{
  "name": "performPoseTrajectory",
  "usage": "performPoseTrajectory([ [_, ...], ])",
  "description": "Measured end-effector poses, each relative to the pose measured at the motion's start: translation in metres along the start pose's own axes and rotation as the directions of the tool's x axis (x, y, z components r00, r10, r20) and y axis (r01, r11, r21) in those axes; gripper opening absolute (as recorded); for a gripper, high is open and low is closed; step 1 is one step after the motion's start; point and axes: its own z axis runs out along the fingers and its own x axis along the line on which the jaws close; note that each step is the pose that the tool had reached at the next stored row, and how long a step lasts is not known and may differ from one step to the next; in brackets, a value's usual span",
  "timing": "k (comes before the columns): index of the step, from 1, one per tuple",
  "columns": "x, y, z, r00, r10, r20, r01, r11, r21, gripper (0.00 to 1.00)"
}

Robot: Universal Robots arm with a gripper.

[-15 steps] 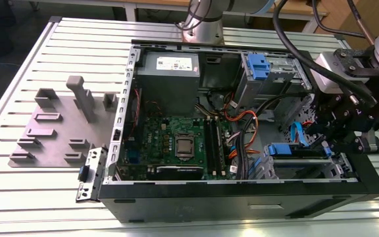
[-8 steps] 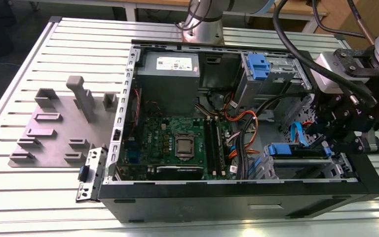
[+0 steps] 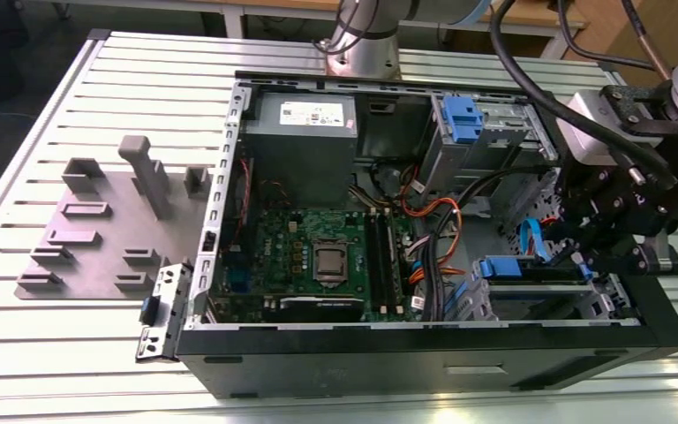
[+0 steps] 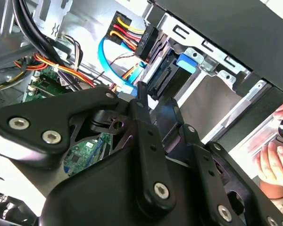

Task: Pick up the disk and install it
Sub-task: 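Insert the second disk wire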

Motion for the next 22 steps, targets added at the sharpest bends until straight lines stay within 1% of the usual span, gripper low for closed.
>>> performPoseTrajectory([
  [2, -0.0006, 0.0000, 0.0000, 1.0000, 0.000, -0.0002, 0.000, 1.0000, -0.0003, 0.35],
  [3, -0.0022, 0.0000, 0.0002, 1.0000, 0.000, 0.0000, 0.000, 1.0000, -0.0004, 0.35],
  [8, -0.0164, -0.0004, 0.0009, 1.0000, 0.000, -0.0010, 0.000, 1.0000, -0.0009, 0.35],
  [10, -0.0195, -0.0018, 0.0012, 1.0000, 0.000, -0.0015, 0.000, 1.0000, -0.0009, 0.35],
  [14, -0.0217, -0.0084, 0.0012, 1.0000, 0.000, -0.0033, 0.000, 1.0000, -0.0009, 0.35],
  [22, -0.0228, -0.0263, 0.0010, 1.0000, 0.000, -0.0042, 0.000, 1.0000, -0.0009, 0.35],
])
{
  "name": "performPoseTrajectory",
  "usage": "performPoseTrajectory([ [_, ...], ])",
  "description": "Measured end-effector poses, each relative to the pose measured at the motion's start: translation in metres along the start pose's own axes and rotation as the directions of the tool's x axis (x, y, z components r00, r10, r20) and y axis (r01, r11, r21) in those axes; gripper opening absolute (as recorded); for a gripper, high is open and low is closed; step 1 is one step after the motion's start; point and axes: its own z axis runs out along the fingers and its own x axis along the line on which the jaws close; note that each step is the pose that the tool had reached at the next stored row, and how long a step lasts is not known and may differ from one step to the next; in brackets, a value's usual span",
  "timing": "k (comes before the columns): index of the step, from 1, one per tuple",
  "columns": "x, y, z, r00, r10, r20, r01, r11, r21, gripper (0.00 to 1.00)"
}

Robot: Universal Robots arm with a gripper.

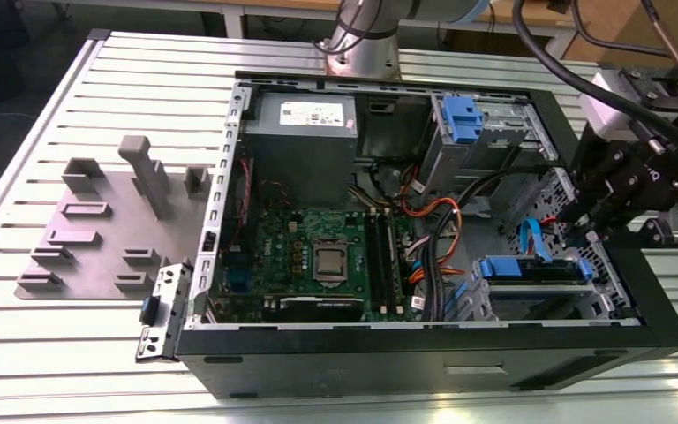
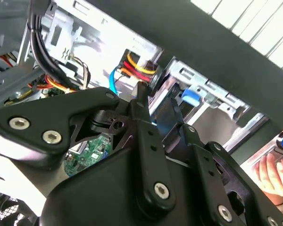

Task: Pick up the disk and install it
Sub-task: 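Insert the second disk wire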

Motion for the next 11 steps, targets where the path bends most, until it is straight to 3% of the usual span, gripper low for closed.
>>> performPoseTrajectory([
  [5, -0.0023, -0.0063, 0.0023, 1.0000, 0.000, -0.0021, 0.000, 1.0000, 0.0000, 0.35],
  [11, -0.0042, -0.0069, 0.0036, 1.0000, 0.000, -0.0036, 0.000, 1.0000, -0.0003, 0.35],
])
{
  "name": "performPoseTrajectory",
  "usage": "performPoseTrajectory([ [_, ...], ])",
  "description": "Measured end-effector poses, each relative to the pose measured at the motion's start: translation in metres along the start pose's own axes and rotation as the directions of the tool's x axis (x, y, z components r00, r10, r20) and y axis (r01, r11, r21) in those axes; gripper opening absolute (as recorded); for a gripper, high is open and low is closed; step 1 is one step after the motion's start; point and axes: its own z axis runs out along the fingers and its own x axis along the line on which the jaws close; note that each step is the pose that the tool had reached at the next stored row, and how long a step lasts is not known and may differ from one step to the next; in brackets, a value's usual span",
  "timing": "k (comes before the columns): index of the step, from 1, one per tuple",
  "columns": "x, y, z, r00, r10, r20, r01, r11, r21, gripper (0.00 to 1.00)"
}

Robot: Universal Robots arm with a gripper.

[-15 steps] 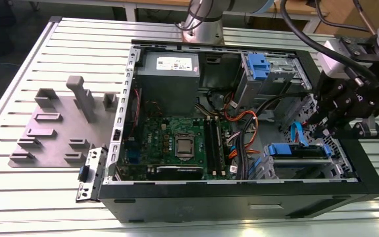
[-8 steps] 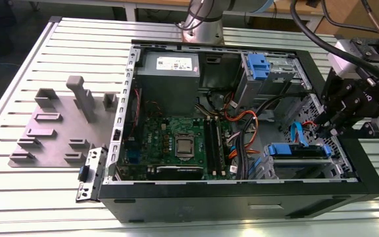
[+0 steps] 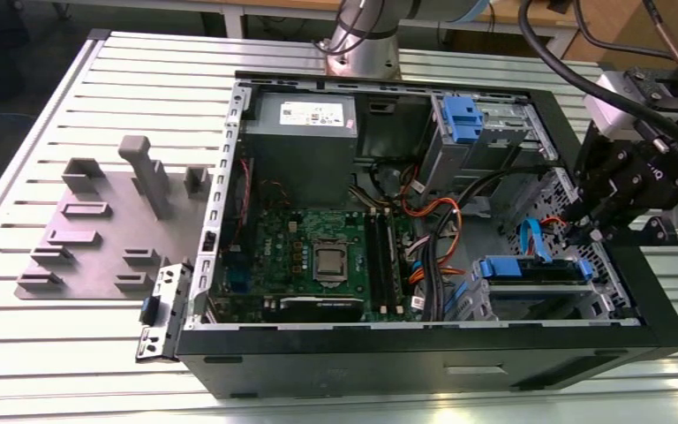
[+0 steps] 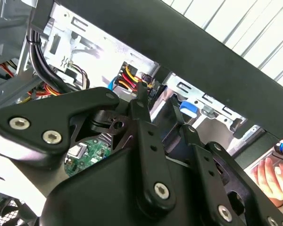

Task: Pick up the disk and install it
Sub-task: 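Insert the second disk wire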

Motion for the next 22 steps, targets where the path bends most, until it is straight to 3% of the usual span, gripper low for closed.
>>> performPoseTrajectory([
  [3, -0.0001, 0.0000, 0.0000, 1.0000, 0.000, 0.0000, 0.000, 1.0000, 0.0000, 0.34],
  [7, -0.0003, 0.0000, 0.0000, 1.0000, 0.000, 0.0000, 0.000, 1.0000, 0.0000, 0.16],
  [16, -0.0007, 0.0001, 0.0001, 1.0000, 0.000, 0.0001, 0.000, 1.0000, 0.0000, 0.16],
  [22, -0.0006, 0.0099, 0.0003, 1.0000, 0.000, -0.0007, 0.000, 1.0000, 0.0063, 0.16],
])
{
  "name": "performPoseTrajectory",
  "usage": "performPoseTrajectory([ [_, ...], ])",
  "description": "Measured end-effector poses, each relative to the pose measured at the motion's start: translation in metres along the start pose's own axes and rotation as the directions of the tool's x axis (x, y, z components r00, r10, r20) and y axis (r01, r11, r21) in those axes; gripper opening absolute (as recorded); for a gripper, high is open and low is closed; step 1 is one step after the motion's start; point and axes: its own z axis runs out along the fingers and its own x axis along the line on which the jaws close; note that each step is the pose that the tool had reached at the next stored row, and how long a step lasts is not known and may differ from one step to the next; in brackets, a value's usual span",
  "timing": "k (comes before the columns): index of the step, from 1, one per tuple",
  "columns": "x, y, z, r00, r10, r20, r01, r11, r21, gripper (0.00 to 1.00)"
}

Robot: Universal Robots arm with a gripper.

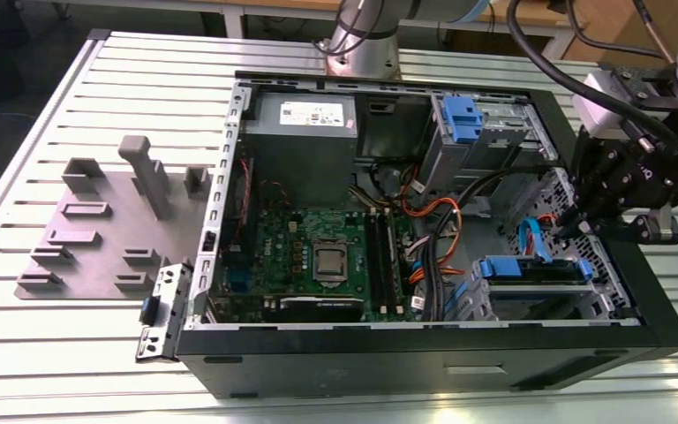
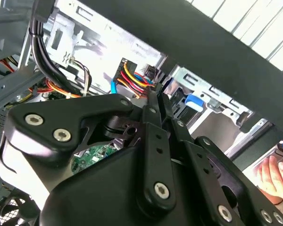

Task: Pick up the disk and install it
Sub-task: 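Insert the second disk wire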

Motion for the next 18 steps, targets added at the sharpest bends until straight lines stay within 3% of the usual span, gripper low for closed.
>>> performPoseTrajectory([
  [2, 0.0002, 0.0017, 0.0000, 1.0000, 0.000, -0.0052, 0.000, 1.0000, 0.0008, 0.16],
  [5, 0.0009, 0.0037, 0.0001, 0.9998, 0.000, -0.0180, 0.000, 1.0000, 0.0014, 0.16],
  [7, 0.0018, 0.0049, 0.0000, 0.9998, 0.000, -0.0220, 0.000, 1.0000, 0.0022, 0.16],
  [18, 0.0073, 0.0056, -0.0031, 0.9997, 0.000, -0.0245, 0.000, 1.0000, 0.0027, 0.16],
])
